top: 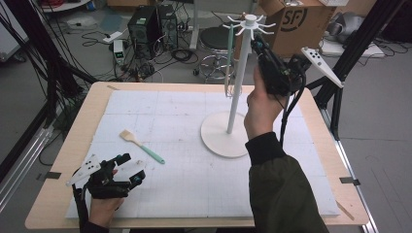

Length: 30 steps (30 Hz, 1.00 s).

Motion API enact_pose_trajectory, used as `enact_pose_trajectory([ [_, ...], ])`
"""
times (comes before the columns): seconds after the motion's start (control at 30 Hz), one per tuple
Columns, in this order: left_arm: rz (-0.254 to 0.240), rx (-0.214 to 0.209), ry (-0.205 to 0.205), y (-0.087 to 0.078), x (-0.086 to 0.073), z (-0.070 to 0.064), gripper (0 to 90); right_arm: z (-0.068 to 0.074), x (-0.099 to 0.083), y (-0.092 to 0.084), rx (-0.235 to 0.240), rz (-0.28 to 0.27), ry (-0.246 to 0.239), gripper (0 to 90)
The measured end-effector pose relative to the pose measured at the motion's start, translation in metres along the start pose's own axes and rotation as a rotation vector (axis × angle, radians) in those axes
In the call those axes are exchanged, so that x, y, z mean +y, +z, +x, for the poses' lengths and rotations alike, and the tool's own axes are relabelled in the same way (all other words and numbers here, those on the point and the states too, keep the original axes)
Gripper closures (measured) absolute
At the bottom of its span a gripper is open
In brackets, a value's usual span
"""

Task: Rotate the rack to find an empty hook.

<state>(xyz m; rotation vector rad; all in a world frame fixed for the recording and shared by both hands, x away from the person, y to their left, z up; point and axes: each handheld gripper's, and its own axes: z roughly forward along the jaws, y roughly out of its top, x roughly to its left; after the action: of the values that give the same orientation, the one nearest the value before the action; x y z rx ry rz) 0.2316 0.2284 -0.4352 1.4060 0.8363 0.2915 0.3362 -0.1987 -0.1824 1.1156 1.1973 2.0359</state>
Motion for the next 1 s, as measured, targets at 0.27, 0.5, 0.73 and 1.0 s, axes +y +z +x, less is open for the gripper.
enact_pose_trajectory([
  [0.27, -0.001, 0.002, -0.003, 0.000, 0.000, 0.000, 1.7, 0.008, -0.003, 0.006, 0.012, 0.012, -0.003, 90.0],
  [0.5, -0.002, 0.004, -0.002, -0.001, 0.000, 0.001, 1.7, 0.010, -0.007, 0.010, 0.007, 0.017, -0.005, 90.0],
  [0.73, -0.006, 0.008, -0.004, -0.002, 0.000, 0.001, 1.7, 0.010, -0.008, 0.014, 0.007, 0.021, -0.006, 90.0],
  [1.0, -0.003, 0.008, 0.001, -0.003, 0.000, 0.001, 1.7, 0.007, -0.010, 0.020, 0.025, 0.044, -0.002, 90.0],
])
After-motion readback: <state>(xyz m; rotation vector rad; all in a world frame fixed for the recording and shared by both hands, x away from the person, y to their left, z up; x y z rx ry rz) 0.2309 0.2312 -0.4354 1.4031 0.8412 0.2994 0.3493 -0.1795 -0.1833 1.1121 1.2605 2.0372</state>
